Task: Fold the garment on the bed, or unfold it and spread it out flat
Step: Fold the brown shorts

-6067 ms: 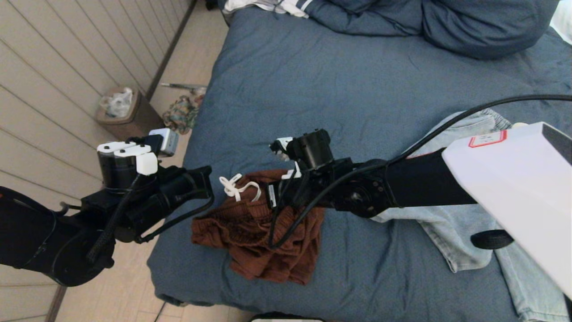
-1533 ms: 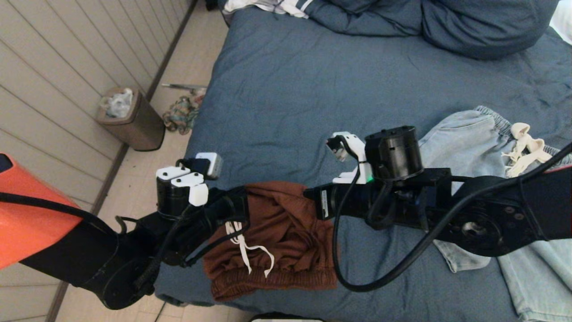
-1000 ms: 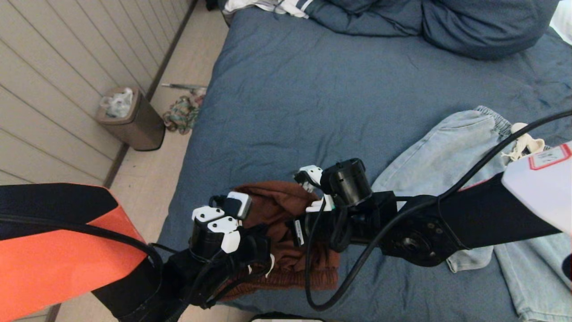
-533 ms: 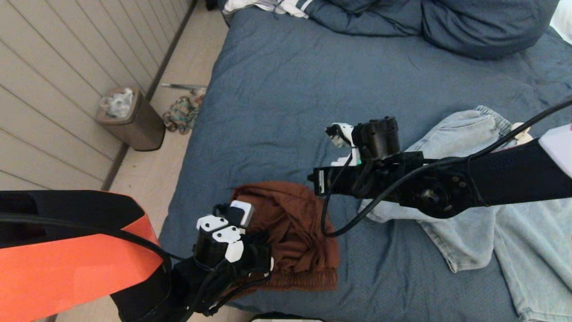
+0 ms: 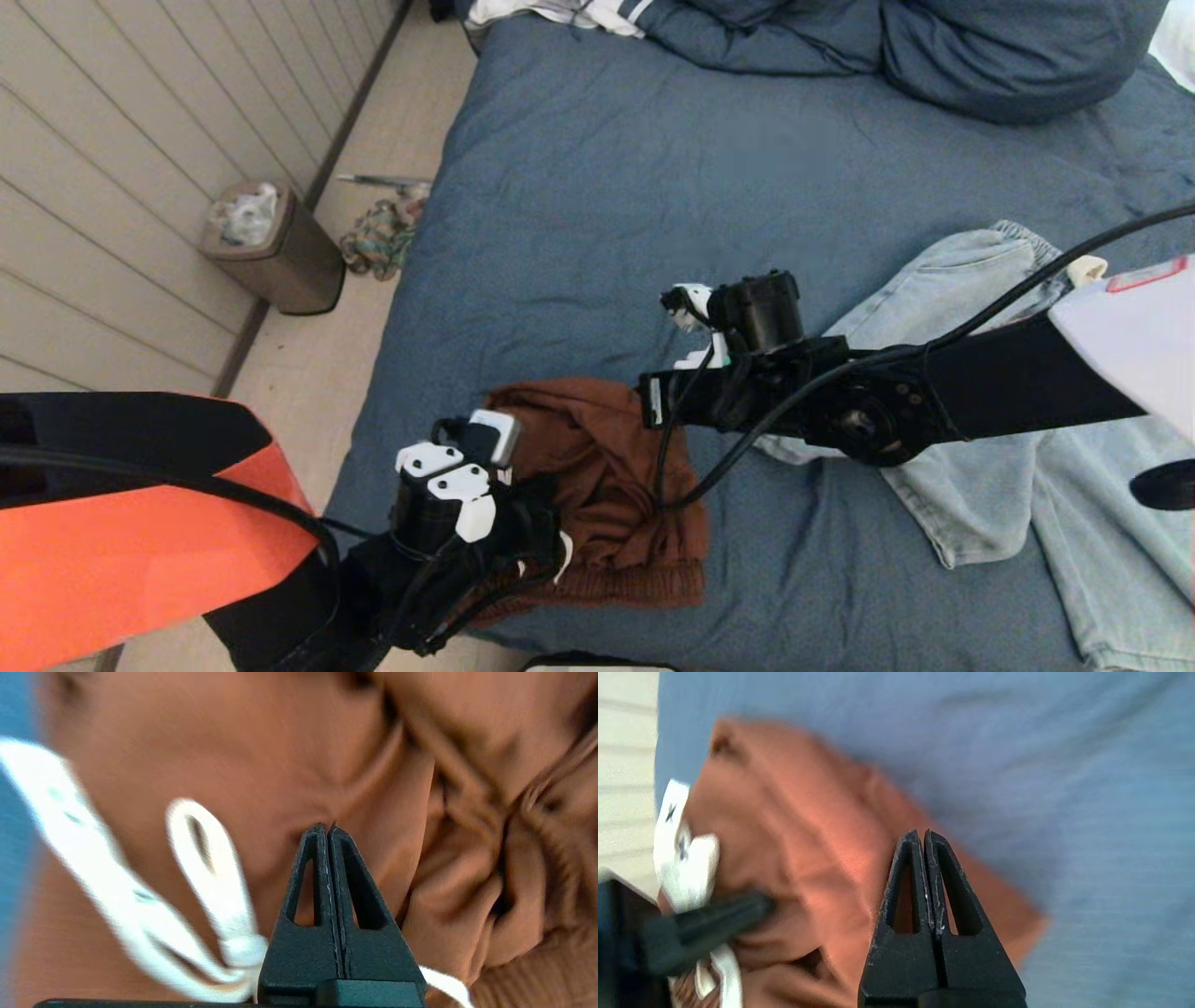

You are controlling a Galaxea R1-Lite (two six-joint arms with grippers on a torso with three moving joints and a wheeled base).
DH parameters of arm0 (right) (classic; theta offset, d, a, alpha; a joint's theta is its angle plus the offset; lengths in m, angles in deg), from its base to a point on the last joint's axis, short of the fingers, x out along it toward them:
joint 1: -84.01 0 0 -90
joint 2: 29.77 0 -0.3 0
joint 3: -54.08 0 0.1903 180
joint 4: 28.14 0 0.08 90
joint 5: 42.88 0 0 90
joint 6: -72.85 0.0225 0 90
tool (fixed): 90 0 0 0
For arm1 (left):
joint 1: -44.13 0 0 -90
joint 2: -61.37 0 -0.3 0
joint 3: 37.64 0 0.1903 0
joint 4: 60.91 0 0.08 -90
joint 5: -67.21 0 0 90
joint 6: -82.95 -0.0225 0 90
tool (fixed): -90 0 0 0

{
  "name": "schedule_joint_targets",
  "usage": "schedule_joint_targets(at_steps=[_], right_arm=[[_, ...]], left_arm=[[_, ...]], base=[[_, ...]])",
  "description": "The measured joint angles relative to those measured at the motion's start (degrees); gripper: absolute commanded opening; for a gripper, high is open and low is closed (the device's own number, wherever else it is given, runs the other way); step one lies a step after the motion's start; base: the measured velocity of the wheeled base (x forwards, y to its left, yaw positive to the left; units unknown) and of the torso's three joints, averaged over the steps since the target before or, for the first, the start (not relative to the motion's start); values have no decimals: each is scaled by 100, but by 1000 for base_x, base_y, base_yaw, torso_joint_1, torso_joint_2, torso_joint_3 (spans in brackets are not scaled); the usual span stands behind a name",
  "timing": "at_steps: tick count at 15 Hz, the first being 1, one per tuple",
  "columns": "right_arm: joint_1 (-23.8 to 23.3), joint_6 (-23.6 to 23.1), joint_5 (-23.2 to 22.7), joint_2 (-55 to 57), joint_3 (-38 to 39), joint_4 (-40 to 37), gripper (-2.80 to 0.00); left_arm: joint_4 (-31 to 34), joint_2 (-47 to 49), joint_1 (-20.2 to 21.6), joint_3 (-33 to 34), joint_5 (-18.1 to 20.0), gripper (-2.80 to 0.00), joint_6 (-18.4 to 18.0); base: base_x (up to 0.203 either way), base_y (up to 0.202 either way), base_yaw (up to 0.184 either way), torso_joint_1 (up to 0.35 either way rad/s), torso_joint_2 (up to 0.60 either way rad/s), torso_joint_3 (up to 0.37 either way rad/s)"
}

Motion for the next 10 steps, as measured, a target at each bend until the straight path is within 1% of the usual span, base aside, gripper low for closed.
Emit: schedule_joint_targets(at_steps=[3,5,7,8,10], right_arm=[[266,12,-1,101,120,1,-280],[514,43,-12,161,209,1,-280],[771,159,-10,220,285,5,-280],[930,223,-10,258,338,15,-280],[1180,313,-10,327,423,11,-280]], left_arm=[[141,-558,207,18,10,-280,-4],[388,-1040,468,-8,63,-280,-2],[650,-1405,784,-87,217,-280,20],[695,-1514,888,-113,293,-280,28],[695,-1617,972,-139,322,-280,38]], base=[[0,0,0,0,0,0],[0,0,0,0,0,0],[0,0,0,0,0,0],[0,0,0,0,0,0],[0,0,0,0,0,0]])
